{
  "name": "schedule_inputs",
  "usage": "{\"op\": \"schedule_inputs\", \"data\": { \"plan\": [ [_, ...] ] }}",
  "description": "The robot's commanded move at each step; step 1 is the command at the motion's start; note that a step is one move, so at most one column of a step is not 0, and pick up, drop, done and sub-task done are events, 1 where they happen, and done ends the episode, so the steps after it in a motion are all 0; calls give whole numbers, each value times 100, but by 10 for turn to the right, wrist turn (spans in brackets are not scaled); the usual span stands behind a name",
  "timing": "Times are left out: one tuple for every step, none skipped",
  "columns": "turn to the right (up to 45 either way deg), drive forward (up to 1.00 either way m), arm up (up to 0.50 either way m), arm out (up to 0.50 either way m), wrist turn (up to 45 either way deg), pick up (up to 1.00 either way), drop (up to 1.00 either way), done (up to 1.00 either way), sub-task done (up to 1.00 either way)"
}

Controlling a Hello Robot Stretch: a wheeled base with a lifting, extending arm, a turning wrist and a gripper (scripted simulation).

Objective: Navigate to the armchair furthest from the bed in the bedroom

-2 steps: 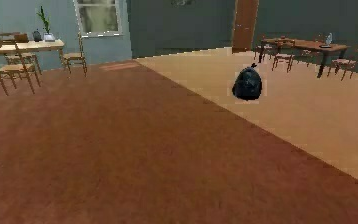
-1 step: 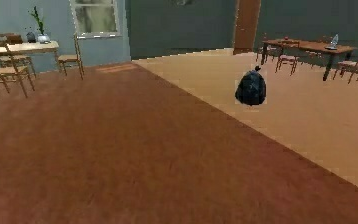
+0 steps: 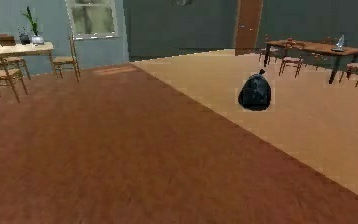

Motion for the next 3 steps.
{"op": "schedule_inputs", "data": {
  "plan": [
    [30,0,0,0,0,0,0,0,0],
    [0,100,0,0,0,0,0,0,0],
    [0,100,0,0,0,0,0,0,0]
  ]
}}
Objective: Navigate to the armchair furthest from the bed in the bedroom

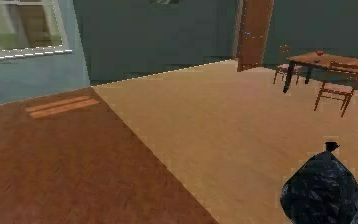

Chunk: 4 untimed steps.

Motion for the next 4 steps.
{"op": "schedule_inputs", "data": {
  "plan": [
    [30,0,0,0,0,0,0,0,0],
    [0,100,0,0,0,0,0,0,0],
    [240,0,0,0,0,0,0,0,0],
    [0,5,0,0,0,0,0,0,0]
  ]
}}
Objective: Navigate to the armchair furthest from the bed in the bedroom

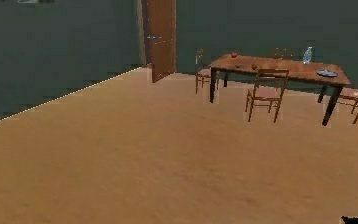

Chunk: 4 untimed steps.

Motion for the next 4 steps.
{"op": "schedule_inputs", "data": {
  "plan": [
    [-150,0,0,0,0,0,0,0,0],
    [0,45,0,0,0,0,0,0,0],
    [0,100,0,0,0,0,0,0,0],
    [0,100,0,0,0,0,0,0,0]
  ]
}}
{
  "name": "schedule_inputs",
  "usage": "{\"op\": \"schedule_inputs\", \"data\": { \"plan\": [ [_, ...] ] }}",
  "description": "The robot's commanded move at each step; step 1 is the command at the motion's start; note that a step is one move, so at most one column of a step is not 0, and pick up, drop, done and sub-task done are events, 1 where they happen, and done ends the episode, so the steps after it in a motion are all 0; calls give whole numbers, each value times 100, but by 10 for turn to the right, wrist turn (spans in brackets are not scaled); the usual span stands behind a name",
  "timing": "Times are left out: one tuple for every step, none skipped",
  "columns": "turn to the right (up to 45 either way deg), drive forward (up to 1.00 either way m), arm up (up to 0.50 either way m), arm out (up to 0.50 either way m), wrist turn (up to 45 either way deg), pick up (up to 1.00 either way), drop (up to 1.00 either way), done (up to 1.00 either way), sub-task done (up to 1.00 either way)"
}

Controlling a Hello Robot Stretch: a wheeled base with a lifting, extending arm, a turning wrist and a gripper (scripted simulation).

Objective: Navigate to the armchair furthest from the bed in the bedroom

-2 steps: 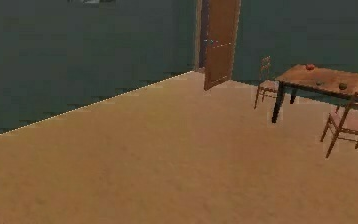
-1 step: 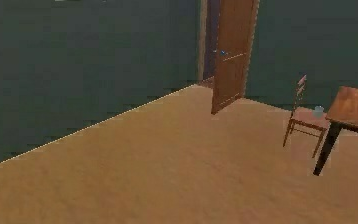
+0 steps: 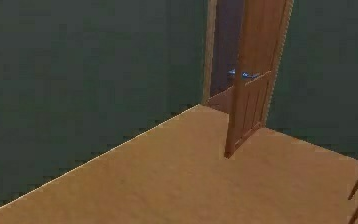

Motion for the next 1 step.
{"op": "schedule_inputs", "data": {
  "plan": [
    [0,100,0,0,0,0,0,0,0]
  ]
}}
